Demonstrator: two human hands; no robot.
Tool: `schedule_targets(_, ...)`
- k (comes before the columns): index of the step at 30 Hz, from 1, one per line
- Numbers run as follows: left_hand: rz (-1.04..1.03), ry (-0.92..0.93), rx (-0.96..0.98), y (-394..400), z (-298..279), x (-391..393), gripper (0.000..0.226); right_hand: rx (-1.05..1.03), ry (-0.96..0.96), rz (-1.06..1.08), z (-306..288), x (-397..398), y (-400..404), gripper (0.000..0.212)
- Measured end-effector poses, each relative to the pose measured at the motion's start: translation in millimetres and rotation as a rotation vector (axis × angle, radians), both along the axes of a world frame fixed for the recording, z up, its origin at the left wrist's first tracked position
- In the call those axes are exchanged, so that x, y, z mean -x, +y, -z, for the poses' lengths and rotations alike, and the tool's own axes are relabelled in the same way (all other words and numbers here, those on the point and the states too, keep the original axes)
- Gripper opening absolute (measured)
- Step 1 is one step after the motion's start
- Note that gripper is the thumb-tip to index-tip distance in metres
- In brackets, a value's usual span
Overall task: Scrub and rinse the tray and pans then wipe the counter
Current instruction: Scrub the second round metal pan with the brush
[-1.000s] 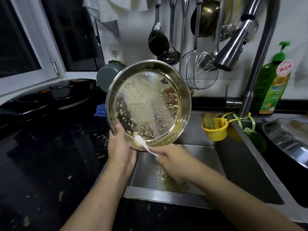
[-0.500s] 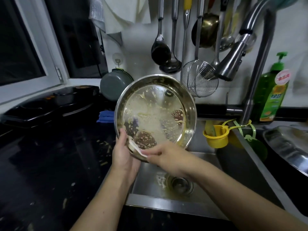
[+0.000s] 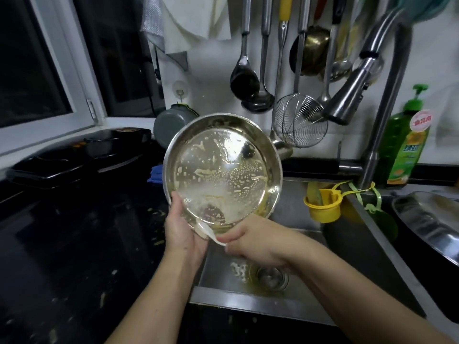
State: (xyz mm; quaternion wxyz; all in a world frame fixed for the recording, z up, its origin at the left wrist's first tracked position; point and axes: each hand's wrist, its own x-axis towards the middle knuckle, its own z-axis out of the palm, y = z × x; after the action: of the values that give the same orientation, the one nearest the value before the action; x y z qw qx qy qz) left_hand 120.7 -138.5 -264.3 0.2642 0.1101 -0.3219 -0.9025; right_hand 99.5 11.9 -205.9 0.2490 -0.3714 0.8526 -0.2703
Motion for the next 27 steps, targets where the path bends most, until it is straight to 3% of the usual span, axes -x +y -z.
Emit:
schedule_targets(6,-0.016,-0.037,0.014,5,3,6,0.057,0.128,0.107,0.058,-4,2,-30,0.032)
schedule_targets(11,-0.077,-0.084,0.091,-4,9,6,0.048,-0.281,0.425,-0.078,19,20,13,0.035)
schedule_targets(15,-0.138,-0.173,0.257,2,12,9,0.024,-0.597,0.692,0.157,33,47,58,0.029)
schedule_targets(20,-0.208,-0.324,0.387,3,18,12,0.034,-0.602,1.067,0.271,35,79,77,0.037)
schedule_targets(23,-0.25,-0.36,0.445,0,20,12,0.039,-0.623,0.945,0.169,60,66,77,0.033)
schedule_targets(27,-0.289,-0.368,0.447,0,21,14,0.031,-0.298,0.423,0.013,90,37,61,0.031)
